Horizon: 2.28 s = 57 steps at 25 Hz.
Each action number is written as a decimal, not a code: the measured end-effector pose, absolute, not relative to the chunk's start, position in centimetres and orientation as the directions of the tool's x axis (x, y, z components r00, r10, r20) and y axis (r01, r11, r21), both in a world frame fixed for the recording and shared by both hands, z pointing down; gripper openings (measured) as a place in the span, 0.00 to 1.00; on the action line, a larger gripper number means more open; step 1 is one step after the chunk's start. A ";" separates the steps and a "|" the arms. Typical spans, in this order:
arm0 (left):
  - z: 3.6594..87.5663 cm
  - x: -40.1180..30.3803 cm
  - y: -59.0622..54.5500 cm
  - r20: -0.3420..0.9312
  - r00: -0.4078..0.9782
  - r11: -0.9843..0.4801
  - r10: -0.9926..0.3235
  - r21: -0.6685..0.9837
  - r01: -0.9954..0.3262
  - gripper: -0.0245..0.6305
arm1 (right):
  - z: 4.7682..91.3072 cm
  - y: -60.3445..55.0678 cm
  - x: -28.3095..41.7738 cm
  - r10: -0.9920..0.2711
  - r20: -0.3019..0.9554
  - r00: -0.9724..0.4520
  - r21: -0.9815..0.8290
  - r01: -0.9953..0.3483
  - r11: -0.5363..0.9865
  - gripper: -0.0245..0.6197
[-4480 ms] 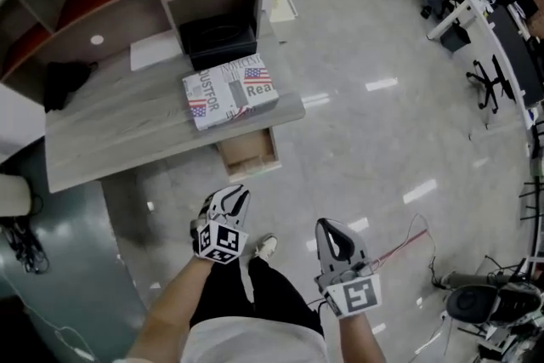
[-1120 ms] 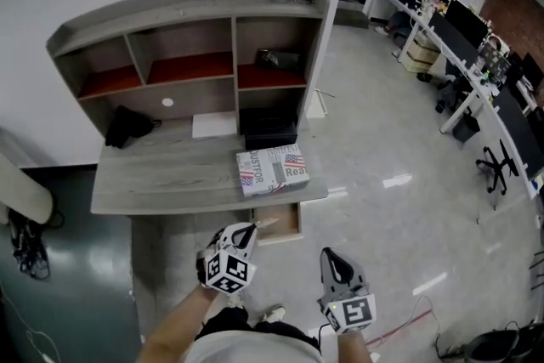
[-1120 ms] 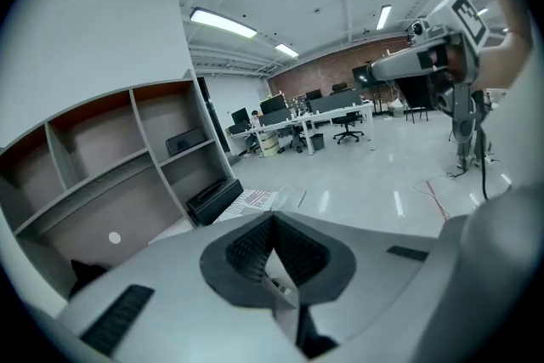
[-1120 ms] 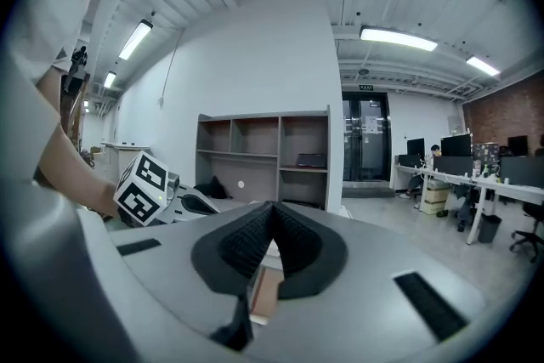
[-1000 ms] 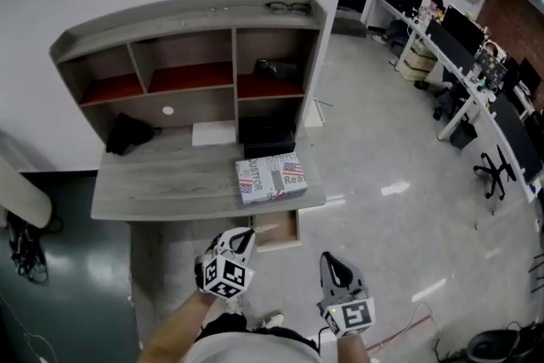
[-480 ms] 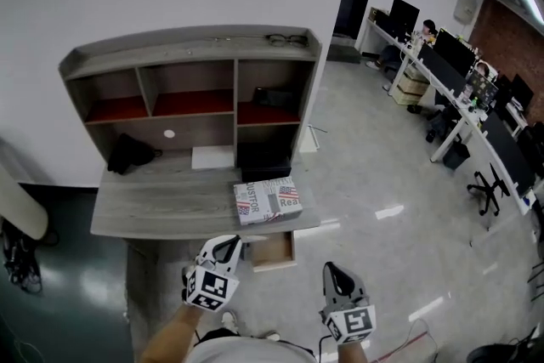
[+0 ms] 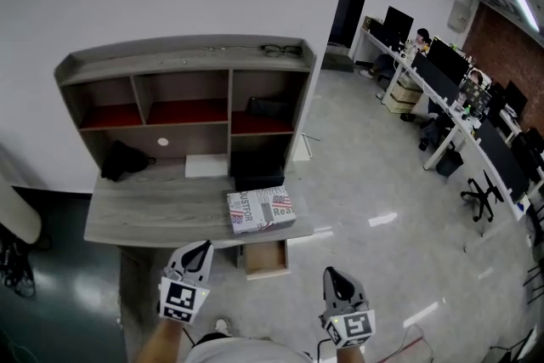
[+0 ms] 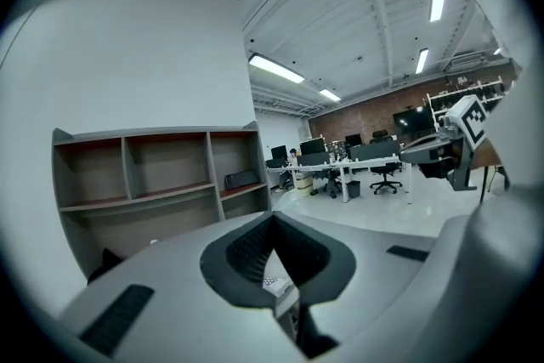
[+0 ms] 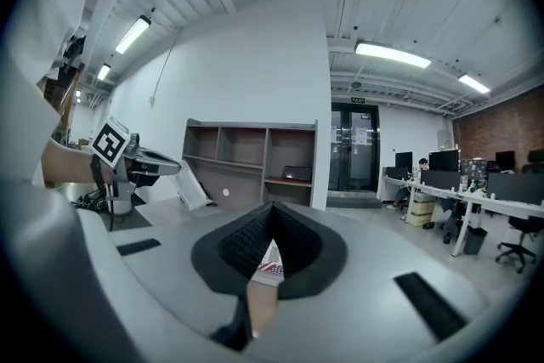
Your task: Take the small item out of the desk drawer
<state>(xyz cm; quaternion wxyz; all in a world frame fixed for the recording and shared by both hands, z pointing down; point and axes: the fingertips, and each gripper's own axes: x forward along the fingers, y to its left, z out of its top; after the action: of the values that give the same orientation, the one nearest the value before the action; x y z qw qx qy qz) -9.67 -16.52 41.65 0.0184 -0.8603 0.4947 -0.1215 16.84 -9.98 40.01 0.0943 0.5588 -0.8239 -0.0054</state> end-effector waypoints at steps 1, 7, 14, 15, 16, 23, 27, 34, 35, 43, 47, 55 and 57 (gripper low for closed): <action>41.5 -10.1 -16.5 0.187 0.476 -0.504 -0.860 -0.150 -0.851 0.06 | 40.0 -10.1 16.8 -0.921 0.149 -0.359 0.116 -0.919 0.377 0.07; 40.8 -11.7 -16.5 0.159 0.454 -0.475 -0.877 -0.132 -0.870 0.06 | 39.4 -10.7 17.2 -0.925 0.148 -0.351 0.127 -0.921 0.369 0.07; 41.6 -12.5 -16.3 0.172 0.460 -0.481 -0.871 -0.104 -0.871 0.06 | 39.7 -11.2 16.9 -0.918 0.176 -0.356 0.127 -0.916 0.380 0.07; 41.5 -12.8 -16.4 0.172 0.457 -0.477 -0.873 -0.103 -0.873 0.06 | 39.7 -11.3 16.8 -0.918 0.178 -0.355 0.126 -0.917 0.379 0.07; 41.5 -13.2 -16.4 0.171 0.453 -0.473 -0.875 -0.102 -0.875 0.06 | 39.8 -11.4 16.8 -0.918 0.181 -0.353 0.126 -0.917 0.378 0.07; 40.5 -16.0 -15.9 0.144 0.415 -0.430 -0.898 -0.089 -0.898 0.06 | 39.5 -11.5 17.9 -0.934 0.192 -0.300 0.130 -0.936 0.327 0.07; 40.4 -17.7 -15.2 0.120 0.398 -0.409 -0.910 -0.088 -0.908 0.06 | 39.3 -11.0 19.4 -0.951 0.195 -0.238 0.129 -0.955 0.266 0.07; 41.1 -18.8 -14.9 0.135 0.405 -0.416 -0.905 -0.075 -0.906 0.06 | 39.6 -11.1 19.6 -0.957 0.207 -0.202 0.129 -0.964 0.231 0.07; 40.9 -18.9 -14.9 0.139 0.407 -0.419 -0.903 -0.070 -0.905 0.06 | 39.5 -11.3 19.2 -0.956 0.207 -0.207 0.127 -0.963 0.236 0.07; 41.1 -20.1 -14.6 0.137 0.423 -0.434 -0.896 -0.065 -0.898 0.06 | 40.5 -11.6 16.5 -0.949 0.223 -0.224 0.117 -0.960 0.255 0.07; 41.5 -20.6 -14.4 0.138 0.435 -0.447 -0.890 -0.064 -0.892 0.06 | 40.8 -11.5 15.2 -0.947 0.226 -0.229 0.118 -0.958 0.260 0.07; 41.7 -21.7 -14.5 0.121 0.440 -0.448 -0.890 -0.052 -0.893 0.06 | 40.9 -11.7 13.6 -0.947 0.216 -0.237 0.120 -0.956 0.266 0.07; 41.7 -21.9 -14.5 0.115 0.439 -0.447 -0.891 -0.055 -0.893 0.06 | 40.9 -11.7 13.5 -0.948 0.213 -0.237 0.121 -0.956 0.266 0.07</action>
<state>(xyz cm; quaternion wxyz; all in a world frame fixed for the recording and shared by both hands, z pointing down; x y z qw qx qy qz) -21.85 -14.45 41.74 -0.0070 -0.8483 0.5257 -0.0634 13.52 -11.66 40.87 0.1225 0.6055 -0.7862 0.0171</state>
